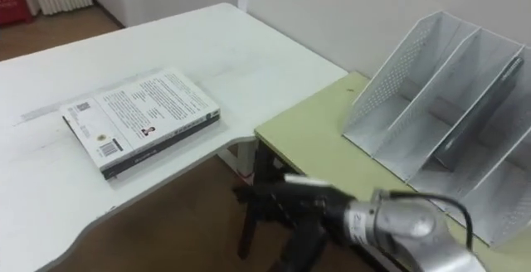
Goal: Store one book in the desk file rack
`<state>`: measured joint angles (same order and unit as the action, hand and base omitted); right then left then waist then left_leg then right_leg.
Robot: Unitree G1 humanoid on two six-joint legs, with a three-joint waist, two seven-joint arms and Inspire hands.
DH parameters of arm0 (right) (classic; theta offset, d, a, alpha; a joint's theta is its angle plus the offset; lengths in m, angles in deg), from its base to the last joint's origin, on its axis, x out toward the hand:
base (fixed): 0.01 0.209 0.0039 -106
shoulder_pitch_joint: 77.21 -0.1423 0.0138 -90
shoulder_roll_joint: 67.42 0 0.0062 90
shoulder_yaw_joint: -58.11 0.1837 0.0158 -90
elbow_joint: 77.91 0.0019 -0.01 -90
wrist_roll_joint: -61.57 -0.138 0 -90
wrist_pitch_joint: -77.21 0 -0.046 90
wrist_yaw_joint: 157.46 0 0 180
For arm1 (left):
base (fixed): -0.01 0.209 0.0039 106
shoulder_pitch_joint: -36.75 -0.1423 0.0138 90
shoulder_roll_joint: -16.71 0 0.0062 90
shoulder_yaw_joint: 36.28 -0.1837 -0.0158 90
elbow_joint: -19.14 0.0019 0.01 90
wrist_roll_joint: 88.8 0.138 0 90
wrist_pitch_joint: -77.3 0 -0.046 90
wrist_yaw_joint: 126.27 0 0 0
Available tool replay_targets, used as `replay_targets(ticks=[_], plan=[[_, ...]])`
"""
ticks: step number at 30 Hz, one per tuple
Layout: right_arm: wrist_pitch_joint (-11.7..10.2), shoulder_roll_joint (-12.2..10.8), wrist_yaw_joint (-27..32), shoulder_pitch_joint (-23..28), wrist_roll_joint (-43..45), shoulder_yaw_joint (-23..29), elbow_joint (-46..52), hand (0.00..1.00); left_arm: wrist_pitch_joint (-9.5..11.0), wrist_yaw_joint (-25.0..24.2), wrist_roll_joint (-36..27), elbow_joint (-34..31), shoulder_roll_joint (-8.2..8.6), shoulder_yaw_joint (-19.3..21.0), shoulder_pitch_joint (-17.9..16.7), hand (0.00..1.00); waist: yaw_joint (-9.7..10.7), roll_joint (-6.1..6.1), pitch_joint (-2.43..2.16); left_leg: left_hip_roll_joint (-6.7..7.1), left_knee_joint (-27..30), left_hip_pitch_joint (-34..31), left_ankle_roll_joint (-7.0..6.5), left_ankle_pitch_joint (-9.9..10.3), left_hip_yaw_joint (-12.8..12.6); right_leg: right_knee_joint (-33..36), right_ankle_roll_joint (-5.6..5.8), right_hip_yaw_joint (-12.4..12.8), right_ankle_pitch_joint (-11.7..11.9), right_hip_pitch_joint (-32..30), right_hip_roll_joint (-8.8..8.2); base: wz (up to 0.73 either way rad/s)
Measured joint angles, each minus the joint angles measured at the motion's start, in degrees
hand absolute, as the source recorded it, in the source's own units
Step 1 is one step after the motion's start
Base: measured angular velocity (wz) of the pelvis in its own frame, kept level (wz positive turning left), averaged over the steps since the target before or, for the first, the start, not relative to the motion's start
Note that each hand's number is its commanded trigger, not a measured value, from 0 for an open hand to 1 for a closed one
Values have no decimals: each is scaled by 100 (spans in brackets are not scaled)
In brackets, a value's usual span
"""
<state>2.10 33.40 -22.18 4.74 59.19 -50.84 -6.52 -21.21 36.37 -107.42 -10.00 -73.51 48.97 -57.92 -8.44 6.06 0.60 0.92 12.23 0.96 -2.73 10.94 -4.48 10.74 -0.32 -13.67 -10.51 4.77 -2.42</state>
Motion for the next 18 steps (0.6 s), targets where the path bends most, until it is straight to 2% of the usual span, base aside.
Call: replay_targets(ticks=[2,4,6,8,11,15,18], plan=[[-13,-95,208,231,347,122,-677,0,73,102,-103,19,88,5,3,0,43,-82,37,1,48,-41,-11,29,3,-6,1,-42,3,-5,6,0],[-76,-208,504,549,576,394,-1299,0,175,160,-258,123,196,3,-30,0,56,-213,23,11,34,-51,-17,32,-3,1,4,-49,6,-5,-18,0],[-195,-458,1027,884,912,603,-2223,0,260,302,-308,135,299,4,-134,0,108,-329,-62,9,2,-38,-16,30,-4,-2,5,-70,3,2,-31,0],[-320,-674,1391,1076,1015,734,-2869,0,334,357,-281,134,341,19,-239,0,175,-330,-75,3,0,-27,-12,28,2,-6,4,-74,2,18,-22,0],[-554,-962,2010,1214,842,1332,-3807,0,412,453,-85,135,446,227,-294,0,248,-383,-91,4,18,-21,-10,28,-3,-20,3,-54,2,38,7,-1],[-887,-1237,2655,1201,510,1831,-4691,0,431,588,76,223,493,585,-389,0,414,-362,-66,20,48,94,-5,32,46,-185,0,-56,-13,231,-4,8],[-939,-1303,2997,1267,193,2113,-5146,0,423,598,84,189,572,810,-536,0,519,-377,-69,72,46,126,-14,29,147,-204,28,-72,-36,262,-4,12]])
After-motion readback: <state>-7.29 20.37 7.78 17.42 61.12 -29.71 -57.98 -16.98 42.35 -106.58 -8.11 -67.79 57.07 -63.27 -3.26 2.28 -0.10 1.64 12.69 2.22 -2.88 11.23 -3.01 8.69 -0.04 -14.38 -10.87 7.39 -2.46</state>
